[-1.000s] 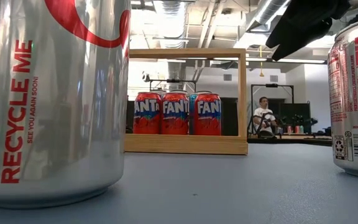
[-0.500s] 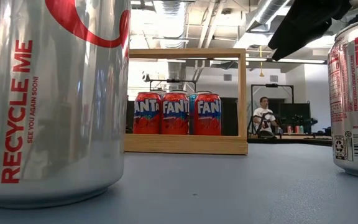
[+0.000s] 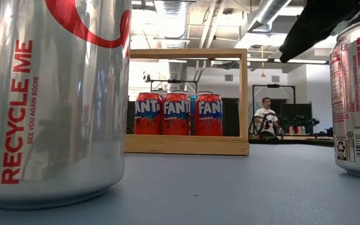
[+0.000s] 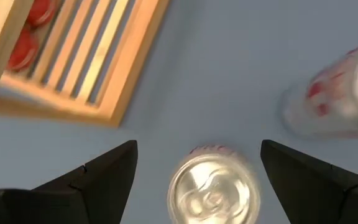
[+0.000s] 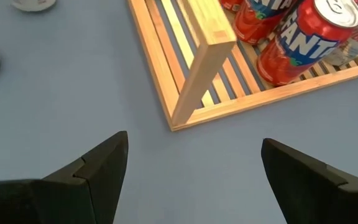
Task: Place canned beverage on shelf
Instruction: Put the top silver can on the shelf
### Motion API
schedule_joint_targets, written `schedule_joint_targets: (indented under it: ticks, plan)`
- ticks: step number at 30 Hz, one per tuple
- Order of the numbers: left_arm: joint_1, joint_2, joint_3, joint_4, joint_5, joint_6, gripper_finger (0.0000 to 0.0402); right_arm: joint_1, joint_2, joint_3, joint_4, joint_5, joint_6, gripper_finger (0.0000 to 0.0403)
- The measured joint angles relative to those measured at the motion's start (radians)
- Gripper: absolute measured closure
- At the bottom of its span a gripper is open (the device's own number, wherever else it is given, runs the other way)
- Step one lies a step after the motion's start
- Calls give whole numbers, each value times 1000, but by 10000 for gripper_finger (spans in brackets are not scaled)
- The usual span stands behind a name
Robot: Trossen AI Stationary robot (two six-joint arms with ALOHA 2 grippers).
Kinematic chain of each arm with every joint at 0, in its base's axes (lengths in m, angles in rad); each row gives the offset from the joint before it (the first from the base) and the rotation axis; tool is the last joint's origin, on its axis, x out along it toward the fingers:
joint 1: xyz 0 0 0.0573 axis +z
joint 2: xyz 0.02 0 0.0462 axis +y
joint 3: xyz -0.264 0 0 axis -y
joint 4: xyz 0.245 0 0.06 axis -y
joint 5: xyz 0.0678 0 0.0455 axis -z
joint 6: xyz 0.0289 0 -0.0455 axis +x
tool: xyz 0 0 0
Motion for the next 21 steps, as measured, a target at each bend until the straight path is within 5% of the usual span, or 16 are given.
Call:
schedule_joint_targets:
  ticks: [9,21]
  plan:
    - [-8,102,63,-53,111,-59,73,31,0,0,-1,0,-10,65]
    - [-1,102,63,-137,48,-191,73,50,0,0,0,0,-5,65]
